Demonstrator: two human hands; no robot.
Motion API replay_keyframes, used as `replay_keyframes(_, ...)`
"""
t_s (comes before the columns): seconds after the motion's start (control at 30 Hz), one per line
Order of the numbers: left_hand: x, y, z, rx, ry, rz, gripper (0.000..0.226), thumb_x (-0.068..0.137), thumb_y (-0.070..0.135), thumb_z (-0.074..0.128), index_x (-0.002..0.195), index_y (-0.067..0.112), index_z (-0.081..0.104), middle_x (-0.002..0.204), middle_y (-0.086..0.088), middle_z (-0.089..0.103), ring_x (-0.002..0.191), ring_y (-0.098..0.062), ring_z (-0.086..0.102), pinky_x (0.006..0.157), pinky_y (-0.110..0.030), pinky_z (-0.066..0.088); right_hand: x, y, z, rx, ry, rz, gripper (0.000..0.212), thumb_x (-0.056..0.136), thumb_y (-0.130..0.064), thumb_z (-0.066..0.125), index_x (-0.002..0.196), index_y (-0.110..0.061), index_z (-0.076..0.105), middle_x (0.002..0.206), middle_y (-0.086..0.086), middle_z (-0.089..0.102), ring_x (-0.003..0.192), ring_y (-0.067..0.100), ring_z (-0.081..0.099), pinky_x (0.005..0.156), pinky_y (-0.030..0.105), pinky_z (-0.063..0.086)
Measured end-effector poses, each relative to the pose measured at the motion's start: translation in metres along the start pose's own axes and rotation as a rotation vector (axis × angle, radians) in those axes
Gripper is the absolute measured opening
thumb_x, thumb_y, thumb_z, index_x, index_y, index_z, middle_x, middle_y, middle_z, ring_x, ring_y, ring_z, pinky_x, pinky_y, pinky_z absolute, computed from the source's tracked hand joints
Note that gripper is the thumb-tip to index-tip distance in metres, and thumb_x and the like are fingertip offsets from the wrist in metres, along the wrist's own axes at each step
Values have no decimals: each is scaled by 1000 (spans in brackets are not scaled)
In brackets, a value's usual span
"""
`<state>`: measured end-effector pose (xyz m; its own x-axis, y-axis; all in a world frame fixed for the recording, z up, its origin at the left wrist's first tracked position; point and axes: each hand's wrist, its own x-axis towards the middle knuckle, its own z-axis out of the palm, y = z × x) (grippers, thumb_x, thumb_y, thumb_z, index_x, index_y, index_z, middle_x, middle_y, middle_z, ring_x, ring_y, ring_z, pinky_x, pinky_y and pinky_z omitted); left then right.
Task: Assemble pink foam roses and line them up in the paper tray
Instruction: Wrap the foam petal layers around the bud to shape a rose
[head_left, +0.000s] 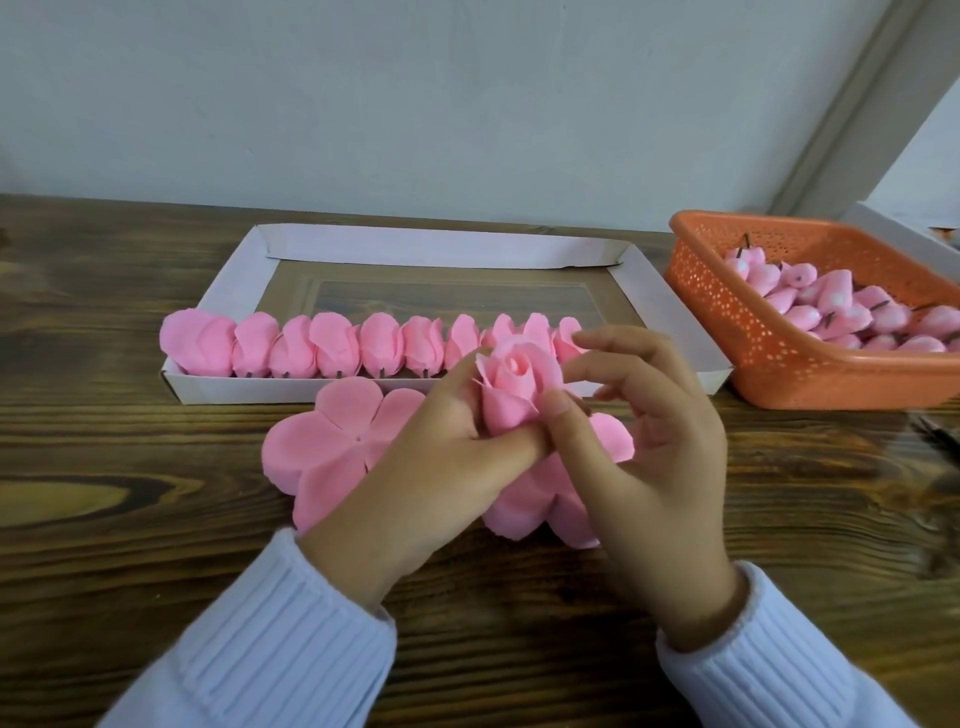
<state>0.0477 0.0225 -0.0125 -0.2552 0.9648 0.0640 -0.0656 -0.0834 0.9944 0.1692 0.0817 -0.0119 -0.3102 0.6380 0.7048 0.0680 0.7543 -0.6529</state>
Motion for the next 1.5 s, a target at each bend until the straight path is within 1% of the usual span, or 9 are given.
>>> replay_keyframes(0.3,-1,1,-3,-88,-56,24,37,77,9,63,114,14,69,110,-13,72,110,-28,66,100,-54,48,2,5,1,18,23,46,7,81,-6,66,85,-10,70,102,3,64,101,13,61,80,21,45)
replay_keyframes(0.53,-1,1,-2,-210,10,5,22,81,18,59,94,7,74,105,-24,71,107,-37,66,100,-58,46,4,3,2,171,-21,135,17,85,-28,60,98,-18,64,97,-6,65,97,18,63,76,34,51)
replay_keyframes(0.63,1,2,-3,-247,101,4,20,80,25,62,77,10,75,90,-19,71,95,-37,67,98,-62,45,3,1,1,216,-72,209,26,83,-35,58,102,-18,59,96,-9,65,94,14,63,76,25,50)
replay_keyframes(0.7,3,5,-3,-343,137,35,12,80,20,70,70,14,74,81,-11,69,85,-28,66,87,-50,51,3,2,1,122,-181,228,24,83,-35,60,100,-19,59,90,-11,65,89,7,63,73,17,46)
replay_keyframes(0.83,7,5,-6,-498,179,73,16,73,27,63,67,16,74,82,-9,71,89,-25,71,86,-46,55,2,6,3,-81,-303,197,6,82,-21,69,83,-22,63,68,-15,61,67,0,57,62,9,39)
replay_keyframes(1.07,4,-2,-5,-64,244,108,23,90,33,64,94,13,74,94,-10,75,95,-27,71,90,-53,55,0,3,2,-28,-90,51,9,83,-14,67,78,-21,62,64,-9,59,58,8,55,58,18,44)
replay_keyframes(1.17,3,-4,-3,50,157,118,37,84,40,60,105,11,71,96,-5,75,93,-18,71,84,-42,56,-1,2,1,3,-28,34,5,85,-15,67,82,-17,64,64,-6,59,55,11,55,55,18,44)
replay_keyframes(1.4,-1,-1,0,127,-2,176,32,84,46,60,95,18,68,72,11,71,70,0,66,67,-15,50,3,2,-1,361,17,196,7,87,-17,66,91,-12,64,59,4,62,51,9,58,54,25,49)
replay_keyframes(1.5,-1,0,0,80,-64,122,42,78,41,76,105,11,65,84,8,73,85,-5,69,77,-24,55,5,3,-1,493,-33,217,13,88,-20,59,95,-10,63,61,-4,63,57,5,58,60,19,48)
